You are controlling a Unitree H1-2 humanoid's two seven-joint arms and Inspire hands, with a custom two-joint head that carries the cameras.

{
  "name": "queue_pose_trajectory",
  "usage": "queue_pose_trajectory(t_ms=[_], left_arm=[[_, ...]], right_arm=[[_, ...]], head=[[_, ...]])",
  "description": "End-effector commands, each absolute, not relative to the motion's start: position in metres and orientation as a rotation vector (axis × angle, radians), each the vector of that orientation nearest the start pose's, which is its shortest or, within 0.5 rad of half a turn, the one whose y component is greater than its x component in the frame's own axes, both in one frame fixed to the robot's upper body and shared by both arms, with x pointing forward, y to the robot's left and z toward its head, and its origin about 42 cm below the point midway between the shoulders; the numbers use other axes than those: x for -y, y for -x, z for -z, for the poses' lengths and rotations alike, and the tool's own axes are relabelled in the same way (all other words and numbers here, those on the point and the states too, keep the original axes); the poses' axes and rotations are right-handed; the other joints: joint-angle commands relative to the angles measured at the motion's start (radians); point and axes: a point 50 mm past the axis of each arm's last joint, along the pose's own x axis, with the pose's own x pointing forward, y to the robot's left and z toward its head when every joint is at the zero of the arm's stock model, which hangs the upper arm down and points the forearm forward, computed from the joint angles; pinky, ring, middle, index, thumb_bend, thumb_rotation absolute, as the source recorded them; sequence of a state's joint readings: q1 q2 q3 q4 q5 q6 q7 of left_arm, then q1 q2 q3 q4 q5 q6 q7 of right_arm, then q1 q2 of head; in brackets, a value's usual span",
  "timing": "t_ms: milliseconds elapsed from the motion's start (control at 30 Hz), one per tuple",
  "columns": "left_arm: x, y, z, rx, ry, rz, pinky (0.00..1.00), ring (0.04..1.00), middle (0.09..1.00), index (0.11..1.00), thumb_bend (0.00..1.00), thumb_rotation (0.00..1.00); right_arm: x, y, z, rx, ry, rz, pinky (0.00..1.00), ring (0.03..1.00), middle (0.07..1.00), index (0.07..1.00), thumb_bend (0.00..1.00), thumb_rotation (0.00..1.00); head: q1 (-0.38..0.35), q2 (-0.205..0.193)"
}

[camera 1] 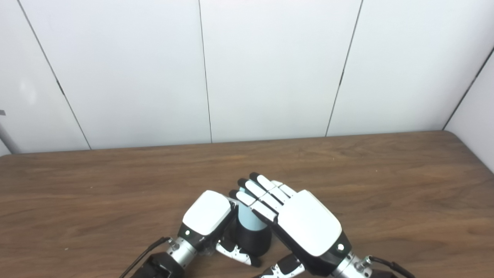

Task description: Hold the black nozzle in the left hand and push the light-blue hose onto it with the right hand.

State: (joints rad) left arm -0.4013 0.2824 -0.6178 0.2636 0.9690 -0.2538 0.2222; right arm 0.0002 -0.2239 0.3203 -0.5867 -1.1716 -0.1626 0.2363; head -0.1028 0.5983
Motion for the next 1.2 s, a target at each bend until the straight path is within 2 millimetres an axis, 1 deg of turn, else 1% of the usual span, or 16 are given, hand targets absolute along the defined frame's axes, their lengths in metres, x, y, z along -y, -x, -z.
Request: queue_pose_trajectory(t_ms=[0,200,233,300,333,400,500,533,633,767,833,867,900,933,967,1167], left_arm=[[-0.134,-0.344,-0.1,0.594,-1.323,0.662,0.15,0.212,0.471,0.479,0.53,0.0],[-0.134,-0.344,-0.099,0.597,-1.317,0.662,0.15,0.214,0.471,0.479,0.53,0.0],[-0.134,-0.344,-0.099,0.598,-1.312,0.662,0.15,0.213,0.471,0.479,0.53,0.0],[-0.134,-0.345,-0.099,0.598,-1.309,0.662,0.15,0.212,0.471,0.479,0.53,0.0],[-0.134,-0.345,-0.098,0.598,-1.31,0.66,0.15,0.213,0.471,0.479,0.53,0.0],[-0.134,-0.345,-0.098,0.597,-1.312,0.658,0.15,0.207,0.471,0.479,0.53,0.0],[-0.133,-0.345,-0.098,0.594,-1.318,0.662,0.15,0.207,0.471,0.479,0.53,0.0],[-0.133,-0.345,-0.098,0.594,-1.319,0.662,0.15,0.206,0.471,0.479,0.53,0.0],[-0.132,-0.346,-0.098,0.594,-1.317,0.664,0.15,0.216,0.471,0.479,0.53,0.0],[-0.132,-0.346,-0.098,0.595,-1.301,0.666,0.14,0.204,0.471,0.479,0.52,0.0],[-0.132,-0.347,-0.098,0.594,-1.288,0.663,0.16,0.216,0.472,0.479,0.52,0.0],[-0.132,-0.347,-0.098,0.594,-1.287,0.66,0.16,0.223,0.429,0.483,0.52,0.0],[-0.131,-0.347,-0.098,0.596,-1.288,0.656,0.16,0.227,0.408,0.487,0.52,0.0],[-0.131,-0.347,-0.098,0.596,-1.289,0.654,0.16,0.227,0.446,0.482,0.52,0.0],[-0.131,-0.347,-0.098,0.595,-1.288,0.652,0.17,0.228,0.458,0.481,0.52,0.0],[-0.131,-0.347,-0.098,0.607,-1.29,0.649,0.14,0.195,0.471,0.479,0.52,0.0]], right_arm=[[0.164,-0.221,-0.203,0.586,1.413,-0.439,0.88,0.959,0.966,0.921,0.83,0.68],[0.164,-0.221,-0.202,0.591,1.409,-0.437,0.87,0.952,0.955,0.921,0.83,0.68],[0.163,-0.222,-0.204,0.614,1.379,-0.414,0.87,0.95,0.953,0.92,0.83,0.68],[0.163,-0.224,-0.207,0.649,1.329,-0.377,0.89,0.984,0.981,0.954,0.83,0.68],[0.163,-0.226,-0.211,0.673,1.298,-0.345,0.89,0.99,0.987,0.961,0.84,0.68],[0.162,-0.23,-0.218,0.704,1.259,-0.303,0.96,0.998,0.997,0.99,0.84,0.71],[0.161,-0.236,-0.229,0.74,1.201,-0.244,0.99,1.0,1.0,0.999,0.86,0.75],[0.16,-0.238,-0.233,0.75,1.185,-0.227,1.0,1.0,1.0,1.0,0.86,0.77],[0.156,-0.242,-0.248,0.797,1.117,-0.181,1.0,1.0,1.0,1.0,0.86,0.78],[0.155,-0.246,-0.259,0.851,1.055,-0.145,1.0,1.0,1.0,1.0,0.86,0.8],[0.156,-0.248,-0.265,0.867,1.021,-0.132,1.0,1.0,1.0,1.0,0.87,0.81],[0.156,-0.249,-0.267,0.876,1.009,-0.125,1.0,1.0,1.0,1.0,0.88,0.81],[0.156,-0.25,-0.269,0.884,0.997,-0.119,1.0,1.0,1.0,1.0,0.88,0.82],[0.156,-0.251,-0.271,0.89,0.984,-0.116,1.0,1.0,1.0,1.0,0.88,0.83],[0.157,-0.252,-0.272,0.896,0.969,-0.115,1.0,1.0,1.0,1.0,0.88,0.83],[0.16,-0.252,-0.272,0.931,0.877,-0.106,1.0,1.0,1.0,1.0,0.89,0.85]], head=[[-0.001,0.0],[-0.002,-0.003],[-0.003,-0.004],[-0.005,-0.005],[-0.005,-0.005],[-0.004,-0.008],[-0.003,-0.011],[-0.003,-0.012],[-0.003,-0.014],[-0.004,-0.016],[-0.002,-0.017],[-0.002,-0.017],[-0.001,-0.018],[-0.002,-0.017],[-0.002,-0.018],[-0.002,-0.017]])
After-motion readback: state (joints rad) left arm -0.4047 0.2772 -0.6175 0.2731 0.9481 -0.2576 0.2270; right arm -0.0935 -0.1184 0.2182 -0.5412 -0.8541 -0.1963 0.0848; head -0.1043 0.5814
